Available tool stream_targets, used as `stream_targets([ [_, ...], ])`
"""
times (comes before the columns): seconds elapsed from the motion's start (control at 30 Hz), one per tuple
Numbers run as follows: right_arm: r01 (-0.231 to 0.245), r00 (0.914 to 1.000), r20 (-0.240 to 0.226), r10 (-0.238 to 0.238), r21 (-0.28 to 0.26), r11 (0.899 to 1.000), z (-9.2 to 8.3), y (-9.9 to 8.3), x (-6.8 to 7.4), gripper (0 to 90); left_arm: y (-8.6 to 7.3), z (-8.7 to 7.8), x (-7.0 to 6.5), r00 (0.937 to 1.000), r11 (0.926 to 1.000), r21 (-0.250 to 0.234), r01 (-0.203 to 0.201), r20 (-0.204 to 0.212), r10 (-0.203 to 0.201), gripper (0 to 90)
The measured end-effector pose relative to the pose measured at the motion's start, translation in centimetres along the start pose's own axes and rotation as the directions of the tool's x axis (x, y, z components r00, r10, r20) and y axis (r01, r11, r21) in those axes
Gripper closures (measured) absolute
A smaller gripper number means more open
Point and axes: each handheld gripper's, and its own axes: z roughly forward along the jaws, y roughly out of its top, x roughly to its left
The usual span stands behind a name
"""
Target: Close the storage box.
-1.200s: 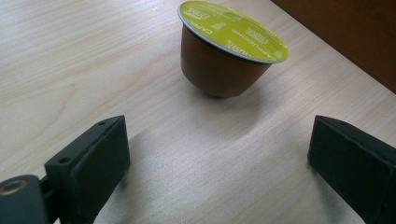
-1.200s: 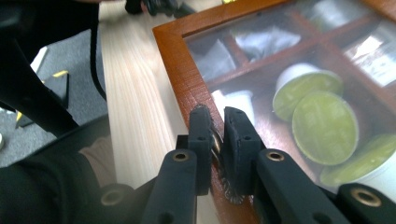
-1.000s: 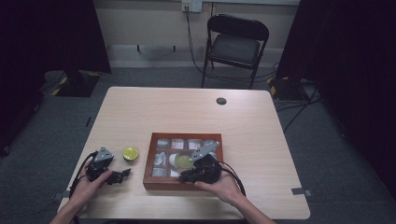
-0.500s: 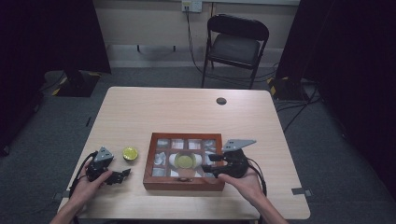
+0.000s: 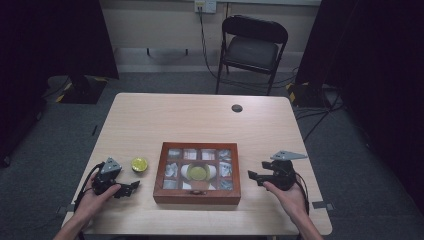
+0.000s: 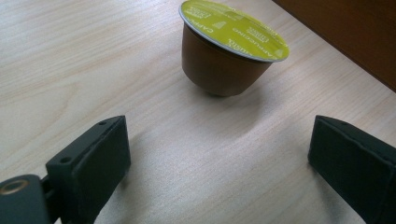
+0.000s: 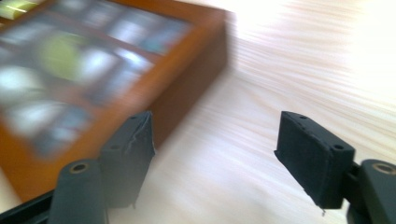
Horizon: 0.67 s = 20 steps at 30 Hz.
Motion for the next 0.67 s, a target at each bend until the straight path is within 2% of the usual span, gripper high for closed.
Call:
stream_targets([
  [0.07,-0.008,0.9984,0.056,0.007,0.025,1.0,0.2,-0.7,-1.4,26.8,0.0,0.0,0.0,1.0,1.0,0.002,0.001,-0.009,-0.001,4.9],
  [0.1,-0.062,0.9936,0.098,0.056,0.055,0.997,0.5,-1.4,-2.7,25.5,0.0,-0.1,-0.1,0.9999,1.0,0.002,0.003,-0.012,-0.003,4.9],
  [0.13,-0.062,0.9936,0.098,0.056,0.055,0.997,0.5,-1.4,-2.7,25.5,0.0,-0.1,-0.1,0.9999,1.0,0.002,0.003,-0.012,-0.003,4.9],
  [0.17,-0.077,0.9879,0.14,0.066,0.074,0.994,0.6,-1.9,-3.4,24.9,0.0,-0.1,-0.1,0.9999,1.0,0.002,0.006,-0.016,-0.006,4.8],
  [0.23,-0.087,0.9856,0.152,0.073,0.081,0.993,0.7,-2.1,-3.5,24.8,0.0,-0.1,-0.1,0.9998,1.0,0.002,0.007,-0.017,-0.007,4.7],
  [0.37,-0.102,0.9673,0.245,0.066,0.138,0.985,1.7,-3.1,-3.9,22.7,0.0,-0.1,-0.1,0.9997,0.9999,0.003,0.01,-0.021,-0.01,4.7],
  [0.4,-0.102,0.9673,0.245,0.066,0.138,0.985,1.7,-3.1,-3.9,22.7,0.0,-0.1,-0.1,0.9997,0.9999,0.003,0.01,-0.021,-0.01,4.7],
  [0.43,-0.084,0.9548,0.294,0.047,0.114,0.99,2.1,-3.7,-3.9,20.4,-0.1,-0.1,-0.2,0.9996,0.9999,0.003,0.016,-0.023,-0.016,4.6],
  [0.47,-0.084,0.9548,0.294,0.047,0.114,0.99,2.1,-3.7,-3.9,20.4,-0.1,-0.1,-0.2,0.9996,0.9999,0.003,0.016,-0.023,-0.016,3.9],
  [0.5,-0.066,0.9487,0.314,0.042,0.067,0.996,2.3,-4.2,-3.7,15.3,-0.1,-0.1,-0.2,0.9992,0.9996,0.005,0.026,-0.032,-0.026,3.3],
  [0.53,-0.056,0.9483,0.315,0.04,0.043,0.998,2.4,-4.5,-3.7,13.5,-0.1,-0.1,-0.2,0.9991,0.9996,0.006,0.026,-0.033,-0.026,3.2],
  [0.6,-0.061,0.9474,0.317,0.046,0.037,0.997,2.4,-4.6,-3.8,13.4,-0.1,-0.1,-0.2,0.9991,0.9996,0.006,0.027,-0.033,-0.027,3.0],
  [0.63,-0.073,0.9414,0.332,0.058,0.033,0.997,2.3,-4.7,-3.7,13.4,-0.1,0.0,-0.3,0.9989,0.9995,0.007,0.032,-0.035,-0.032,2.8],
  [0.67,-0.073,0.9414,0.332,0.058,0.033,0.997,2.3,-4.7,-3.7,13.4,-0.1,0.0,-0.3,0.9989,0.9995,0.007,0.032,-0.035,-0.032,2.7],
])
